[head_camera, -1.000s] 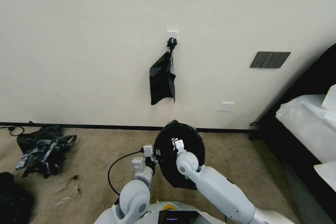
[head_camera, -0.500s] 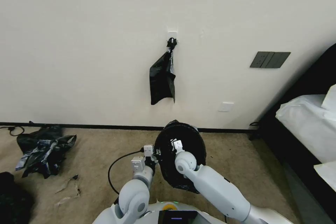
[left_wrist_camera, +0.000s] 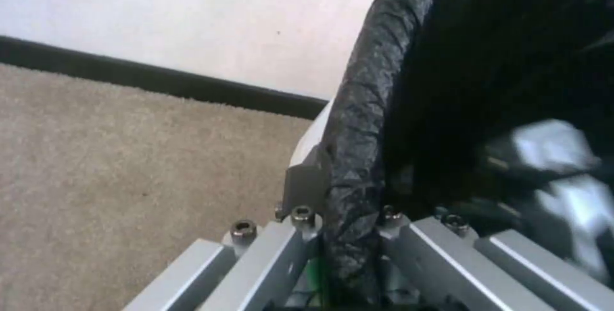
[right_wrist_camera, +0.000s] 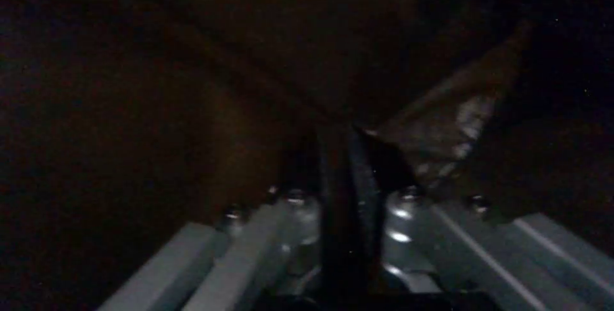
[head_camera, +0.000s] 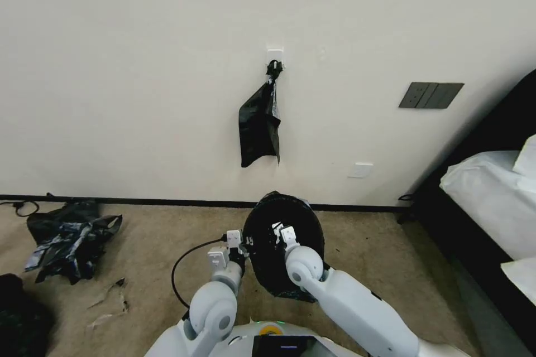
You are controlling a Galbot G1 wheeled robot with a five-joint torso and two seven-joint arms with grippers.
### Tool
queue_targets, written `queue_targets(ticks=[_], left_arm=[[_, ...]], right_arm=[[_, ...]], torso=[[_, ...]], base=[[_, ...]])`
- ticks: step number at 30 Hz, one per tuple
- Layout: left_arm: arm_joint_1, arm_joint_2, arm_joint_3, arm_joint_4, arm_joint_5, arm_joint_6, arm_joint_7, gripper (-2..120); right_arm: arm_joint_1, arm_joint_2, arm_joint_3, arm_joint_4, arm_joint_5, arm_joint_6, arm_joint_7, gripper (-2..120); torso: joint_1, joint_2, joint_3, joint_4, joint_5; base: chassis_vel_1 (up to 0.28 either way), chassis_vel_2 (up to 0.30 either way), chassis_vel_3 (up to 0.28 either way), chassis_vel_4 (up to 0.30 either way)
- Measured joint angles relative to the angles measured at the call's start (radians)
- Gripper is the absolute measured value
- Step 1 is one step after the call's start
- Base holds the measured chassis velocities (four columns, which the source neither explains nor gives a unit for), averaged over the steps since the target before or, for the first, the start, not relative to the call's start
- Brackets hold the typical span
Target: Place a trash bag onto the trash bin.
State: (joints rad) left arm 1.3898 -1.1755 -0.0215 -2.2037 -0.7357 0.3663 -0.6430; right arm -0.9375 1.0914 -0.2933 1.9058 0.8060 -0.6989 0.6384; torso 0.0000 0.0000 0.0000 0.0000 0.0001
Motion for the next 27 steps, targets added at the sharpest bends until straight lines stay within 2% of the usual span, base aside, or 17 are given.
queue_targets(ticks=[1, 3, 4, 8, 9, 12, 13, 16, 19, 21, 25, 27], left_arm=[[-0.004, -0.001, -0.001, 0.004, -0.006, 0.002, -0.002, 0], [-0.031, -0.004, -0.008, 0.038, -0.042, 0.015, -0.014, 0], [-0.031, -0.004, -0.008, 0.038, -0.042, 0.015, -0.014, 0], [-0.059, -0.012, -0.016, 0.083, -0.082, 0.031, -0.029, 0], [-0.059, -0.012, -0.016, 0.083, -0.082, 0.031, -0.029, 0], [-0.076, -0.019, -0.022, 0.117, -0.127, 0.050, -0.048, 0], [-0.076, -0.019, -0.022, 0.117, -0.127, 0.050, -0.048, 0], [-0.096, -0.030, -0.031, 0.140, -0.201, 0.078, -0.096, 0], [-0.106, -0.035, -0.037, 0.148, -0.242, 0.095, -0.131, 0], [-0.117, -0.038, -0.051, 0.159, -0.295, 0.116, -0.174, 0], [-0.125, -0.041, -0.058, 0.169, -0.321, 0.124, -0.196, 0], [-0.144, -0.050, -0.068, 0.197, -0.360, 0.128, -0.243, 0]], right_arm=[[-0.005, -0.005, 0.001, 0.012, 0.000, -0.001, -0.006, 15], [-0.027, -0.027, 0.010, 0.069, -0.002, -0.003, -0.029, 28], [-0.027, -0.027, 0.010, 0.069, -0.002, -0.003, -0.029, 28], [-0.070, -0.067, 0.036, 0.167, -0.012, -0.004, -0.076, 45], [-0.070, -0.067, 0.036, 0.167, -0.012, -0.004, -0.076, 45], [-0.145, -0.101, 0.110, 0.266, -0.059, 0.000, -0.150, 60], [-0.145, -0.101, 0.110, 0.266, -0.059, 0.000, -0.150, 60], [-0.229, -0.125, 0.205, 0.342, -0.170, 0.060, -0.241, 75], [-0.263, -0.133, 0.245, 0.374, -0.212, 0.088, -0.269, 82], [-0.306, -0.140, 0.288, 0.418, -0.243, 0.117, -0.285, 92], [-0.331, -0.139, 0.309, 0.441, -0.252, 0.130, -0.288, 99], [-0.375, -0.127, 0.331, 0.468, -0.276, 0.146, -0.290, 100]], torso=[[0.000, 0.000, 0.000, -0.0001, 0.0000], [0.000, 0.000, 0.000, 0.0000, 0.0001], [0.000, 0.000, 0.000, 0.0000, 0.0001], [0.000, 0.000, 0.000, 0.0000, 0.0000], [0.000, 0.000, 0.000, 0.0000, 0.0000], [0.000, 0.000, 0.000, 0.0001, 0.0001], [0.000, 0.000, 0.000, 0.0001, 0.0001], [0.000, 0.000, 0.000, -0.0002, 0.0000], [0.000, 0.000, 0.000, -0.0003, -0.0001], [0.000, 0.000, 0.000, 0.0000, 0.0000], [0.000, 0.000, 0.000, 0.0001, -0.0001], [0.000, 0.000, 0.000, -0.0001, 0.0000]], base=[[0.000, 0.000, 0.000, 0.000], [0.000, 0.000, 0.000, 0.000], [0.000, 0.000, 0.000, 0.000], [0.000, 0.000, 0.000, 0.000], [0.000, 0.000, 0.000, 0.000], [0.000, 0.000, 0.000, 0.000], [0.000, 0.000, 0.000, 0.000], [0.000, 0.000, 0.000, 0.000], [0.000, 0.000, 0.000, 0.000], [0.000, 0.000, 0.000, 0.000], [0.000, 0.000, 0.000, 0.000], [0.000, 0.000, 0.000, 0.000]])
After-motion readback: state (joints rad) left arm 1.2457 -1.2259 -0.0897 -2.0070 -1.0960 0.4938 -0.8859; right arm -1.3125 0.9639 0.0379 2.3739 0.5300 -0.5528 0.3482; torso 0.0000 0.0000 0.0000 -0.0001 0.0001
